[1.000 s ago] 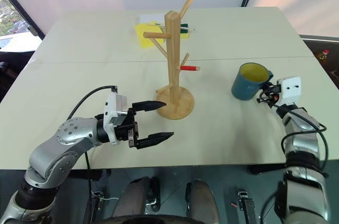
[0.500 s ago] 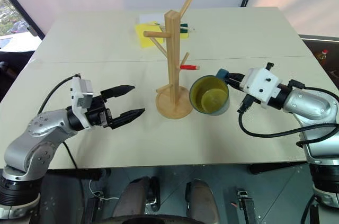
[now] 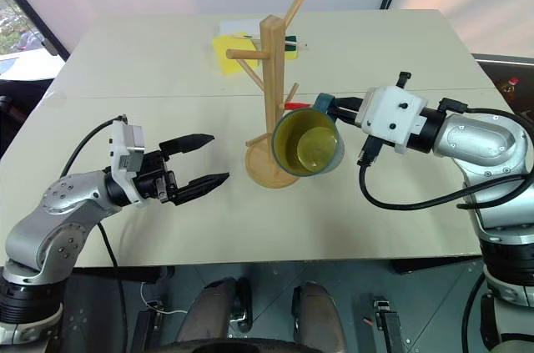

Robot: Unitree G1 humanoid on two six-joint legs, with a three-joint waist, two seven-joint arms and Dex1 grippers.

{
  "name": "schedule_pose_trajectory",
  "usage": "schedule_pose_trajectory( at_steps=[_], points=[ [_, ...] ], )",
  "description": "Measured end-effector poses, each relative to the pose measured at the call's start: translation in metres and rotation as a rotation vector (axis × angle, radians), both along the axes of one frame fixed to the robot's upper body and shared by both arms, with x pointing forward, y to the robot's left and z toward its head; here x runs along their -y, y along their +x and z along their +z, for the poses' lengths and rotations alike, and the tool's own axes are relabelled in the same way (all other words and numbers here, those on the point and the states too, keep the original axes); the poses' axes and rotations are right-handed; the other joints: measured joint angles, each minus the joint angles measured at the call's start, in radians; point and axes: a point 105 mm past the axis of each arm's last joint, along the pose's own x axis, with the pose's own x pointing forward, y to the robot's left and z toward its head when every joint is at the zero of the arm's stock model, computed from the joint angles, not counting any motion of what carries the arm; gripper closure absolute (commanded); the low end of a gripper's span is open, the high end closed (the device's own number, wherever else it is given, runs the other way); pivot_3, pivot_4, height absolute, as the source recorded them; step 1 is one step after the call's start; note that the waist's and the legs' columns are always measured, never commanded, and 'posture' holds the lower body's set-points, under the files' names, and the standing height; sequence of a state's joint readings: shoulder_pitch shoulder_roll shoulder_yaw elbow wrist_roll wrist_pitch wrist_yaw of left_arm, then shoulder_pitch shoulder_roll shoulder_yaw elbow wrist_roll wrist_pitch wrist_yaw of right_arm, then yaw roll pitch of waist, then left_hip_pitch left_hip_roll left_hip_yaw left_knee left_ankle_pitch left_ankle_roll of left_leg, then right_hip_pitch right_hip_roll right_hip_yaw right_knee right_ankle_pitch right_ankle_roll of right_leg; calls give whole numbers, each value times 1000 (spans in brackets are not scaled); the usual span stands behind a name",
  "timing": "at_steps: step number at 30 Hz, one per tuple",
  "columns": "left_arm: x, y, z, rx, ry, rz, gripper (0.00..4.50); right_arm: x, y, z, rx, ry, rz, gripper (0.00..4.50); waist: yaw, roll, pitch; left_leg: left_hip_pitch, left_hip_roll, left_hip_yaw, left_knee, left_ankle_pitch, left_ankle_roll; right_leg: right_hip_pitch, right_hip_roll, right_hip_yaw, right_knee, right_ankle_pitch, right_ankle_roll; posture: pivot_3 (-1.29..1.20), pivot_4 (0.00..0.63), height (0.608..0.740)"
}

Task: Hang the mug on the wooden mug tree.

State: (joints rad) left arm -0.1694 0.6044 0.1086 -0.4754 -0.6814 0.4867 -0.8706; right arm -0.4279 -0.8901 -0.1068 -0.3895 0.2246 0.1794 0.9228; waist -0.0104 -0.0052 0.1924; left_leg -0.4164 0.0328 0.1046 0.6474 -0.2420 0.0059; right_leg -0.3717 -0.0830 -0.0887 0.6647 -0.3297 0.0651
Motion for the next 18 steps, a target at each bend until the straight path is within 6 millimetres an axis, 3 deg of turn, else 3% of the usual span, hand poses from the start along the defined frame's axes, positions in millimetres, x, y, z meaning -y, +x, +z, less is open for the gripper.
schedule_pose_trajectory(
  at_steps=[15, 18],
  points=[
    [6, -3, 1, 5, -16, -16, 0, -21, 14, -9, -29, -33, 21, 4463, -1, 0, 0, 0, 0, 0, 0, 1, -1, 0, 0, 0, 0, 0, 0, 0, 150, 730],
    [6, -2, 1, 5, -17, -8, 0, -19, 17, -9, -33, -32, 10, 3550, 0, 0, 0, 0, 0, 0, 0, 1, -1, 0, 0, 0, 0, 0, 0, 0, 150, 730]
  ],
)
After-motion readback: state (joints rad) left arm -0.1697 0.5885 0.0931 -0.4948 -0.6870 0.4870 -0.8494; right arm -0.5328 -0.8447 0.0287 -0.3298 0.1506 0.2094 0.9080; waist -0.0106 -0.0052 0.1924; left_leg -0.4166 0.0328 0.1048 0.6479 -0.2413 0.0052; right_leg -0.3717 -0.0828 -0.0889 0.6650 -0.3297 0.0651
